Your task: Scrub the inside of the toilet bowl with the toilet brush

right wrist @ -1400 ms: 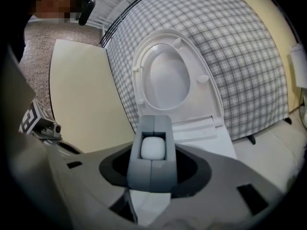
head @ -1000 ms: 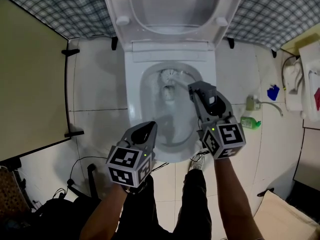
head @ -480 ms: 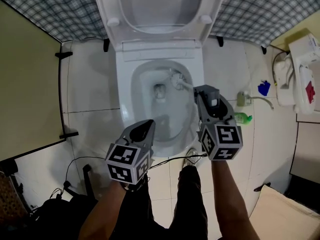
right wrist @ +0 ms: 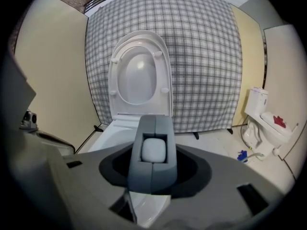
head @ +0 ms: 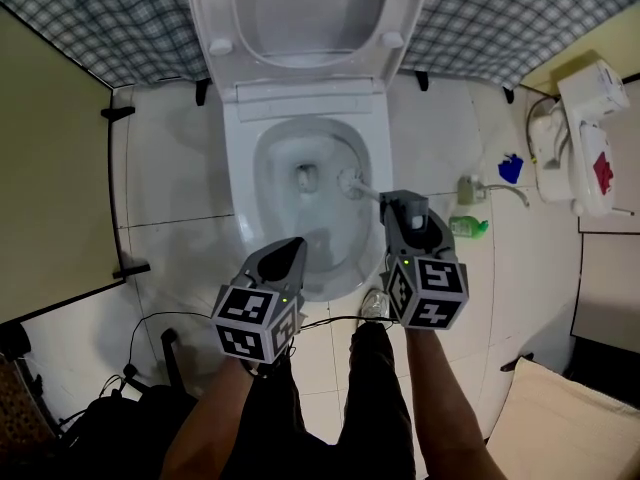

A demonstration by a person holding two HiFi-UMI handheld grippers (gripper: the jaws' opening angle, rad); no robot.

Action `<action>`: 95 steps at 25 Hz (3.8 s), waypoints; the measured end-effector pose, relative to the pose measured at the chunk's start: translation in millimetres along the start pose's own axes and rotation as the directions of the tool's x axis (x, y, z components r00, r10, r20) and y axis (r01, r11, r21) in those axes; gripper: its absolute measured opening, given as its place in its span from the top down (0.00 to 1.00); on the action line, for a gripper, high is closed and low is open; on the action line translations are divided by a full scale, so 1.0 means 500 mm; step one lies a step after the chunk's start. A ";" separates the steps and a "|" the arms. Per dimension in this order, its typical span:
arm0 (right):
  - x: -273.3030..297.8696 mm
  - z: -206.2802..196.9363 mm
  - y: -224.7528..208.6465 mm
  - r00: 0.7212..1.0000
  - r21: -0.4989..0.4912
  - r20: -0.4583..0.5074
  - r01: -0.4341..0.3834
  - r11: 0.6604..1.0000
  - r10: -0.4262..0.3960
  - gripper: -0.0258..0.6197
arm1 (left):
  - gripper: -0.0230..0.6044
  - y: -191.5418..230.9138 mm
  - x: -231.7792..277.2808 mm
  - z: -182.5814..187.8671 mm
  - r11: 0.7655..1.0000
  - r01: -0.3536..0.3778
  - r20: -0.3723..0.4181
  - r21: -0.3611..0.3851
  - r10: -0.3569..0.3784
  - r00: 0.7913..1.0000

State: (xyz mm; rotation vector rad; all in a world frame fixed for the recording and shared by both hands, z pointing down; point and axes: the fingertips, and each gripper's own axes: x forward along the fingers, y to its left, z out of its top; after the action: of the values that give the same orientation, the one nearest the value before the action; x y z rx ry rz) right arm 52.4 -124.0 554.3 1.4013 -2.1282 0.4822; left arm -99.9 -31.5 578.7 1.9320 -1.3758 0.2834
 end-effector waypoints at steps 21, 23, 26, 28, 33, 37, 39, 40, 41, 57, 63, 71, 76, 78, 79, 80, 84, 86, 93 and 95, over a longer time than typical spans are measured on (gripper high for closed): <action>-0.157 -0.115 0.117 0.975 -0.104 -0.220 -0.061 0.993 0.037 0.66 | 0.95 -0.002 -0.056 -0.002 1.000 0.013 0.029 -0.022 -0.012 1.000; -0.168 -0.123 0.131 0.971 -0.103 -0.233 -0.075 0.992 0.049 0.66 | 0.95 0.001 -0.062 -0.005 1.000 0.010 0.028 -0.024 -0.009 1.000; -0.183 -0.134 0.152 0.965 -0.095 -0.253 -0.101 0.990 0.074 0.66 | 0.95 0.005 -0.069 -0.009 1.000 0.005 0.027 -0.025 -0.004 1.000; -0.186 -0.142 0.156 0.963 -0.093 -0.260 -0.103 0.990 0.076 0.66 | 0.95 0.004 -0.072 -0.008 1.000 0.003 0.027 -0.026 -0.003 1.000; -0.154 -0.146 0.139 0.966 -0.094 -0.252 -0.082 0.992 0.056 0.66 | 0.95 0.007 -0.071 -0.011 1.000 -0.004 0.023 -0.023 0.004 1.000; -0.097 -0.142 0.108 0.975 -0.140 -0.220 -0.061 0.988 0.029 0.66 | 0.95 0.015 -0.080 -0.029 1.000 -0.023 0.001 -0.022 0.023 1.000; -0.061 -0.128 0.086 0.980 -0.151 -0.196 -0.050 0.987 0.019 0.66 | 0.95 0.019 -0.081 -0.032 0.999 -0.030 -0.006 -0.020 0.030 1.000; -0.043 -0.119 0.078 0.983 -0.156 -0.183 -0.046 0.987 0.017 0.66 | 0.95 0.021 -0.080 -0.032 0.999 -0.033 -0.009 -0.018 0.033 0.999; -0.026 -0.108 0.072 0.985 -0.162 -0.170 -0.043 0.986 0.016 0.66 | 0.95 0.025 -0.078 -0.033 0.999 -0.036 -0.012 -0.016 0.036 0.999; 0.162 -0.023 0.127 0.986 -0.030 -0.017 -0.165 0.986 0.165 0.66 | 0.95 0.054 -0.034 0.003 0.999 -0.051 -0.017 -0.017 0.050 0.999; 0.155 -0.011 0.168 0.971 0.026 0.021 -0.238 0.971 0.238 0.66 | 0.95 0.071 -0.043 -0.016 0.998 -0.062 -0.029 -0.029 0.061 0.998; 0.114 -0.022 0.226 0.914 -0.060 -0.064 -0.404 0.913 0.400 0.66 | 0.95 0.071 -0.042 -0.027 0.997 -0.063 -0.030 -0.035 0.062 0.998; 0.050 -0.058 0.240 0.876 -0.128 -0.142 -0.478 0.869 0.461 0.66 | 0.95 0.056 -0.039 -0.037 0.998 -0.057 -0.036 -0.038 0.056 0.998; 0.025 -0.076 0.235 0.864 -0.148 -0.177 -0.496 0.855 0.471 0.66 | 0.95 0.052 -0.037 -0.039 0.998 -0.056 -0.037 -0.037 0.055 0.998; 0.012 -0.085 0.231 0.859 -0.158 -0.194 -0.504 0.849 0.474 0.66 | 0.95 0.050 -0.037 -0.040 0.998 -0.055 -0.038 -0.036 0.053 0.998; -0.001 -0.095 0.227 0.854 -0.170 -0.210 -0.511 0.842 0.476 0.66 | 0.95 0.048 -0.036 -0.042 0.998 -0.054 -0.039 -0.035 0.052 0.998; -0.047 -0.122 0.215 0.838 -0.237 -0.269 -0.536 0.811 0.475 0.66 | 0.95 0.043 -0.039 -0.047 0.998 -0.052 -0.044 -0.030 0.050 0.998; -0.060 -0.140 0.202 0.835 -0.251 -0.302 -0.535 0.807 0.460 0.66 | 0.95 0.040 -0.041 -0.050 0.998 -0.051 -0.046 -0.030 0.050 0.998; -0.060 -0.180 0.156 0.845 -0.300 -0.360 -0.505 0.809 0.395 0.66 | 0.95 0.042 -0.045 -0.067 0.998 -0.053 -0.059 -0.034 0.051 0.997; -0.044 -0.189 0.159 0.844 -0.296 -0.371 -0.503 0.812 0.388 0.66 | 0.95 0.043 -0.045 -0.071 0.998 -0.053 -0.062 -0.035 0.051 0.997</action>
State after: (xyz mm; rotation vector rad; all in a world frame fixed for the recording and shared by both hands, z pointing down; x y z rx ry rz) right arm 9.1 -23.3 615.4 0.5555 -2.1473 0.3877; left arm -120.0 5.3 600.3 1.8448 -1.3837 0.3374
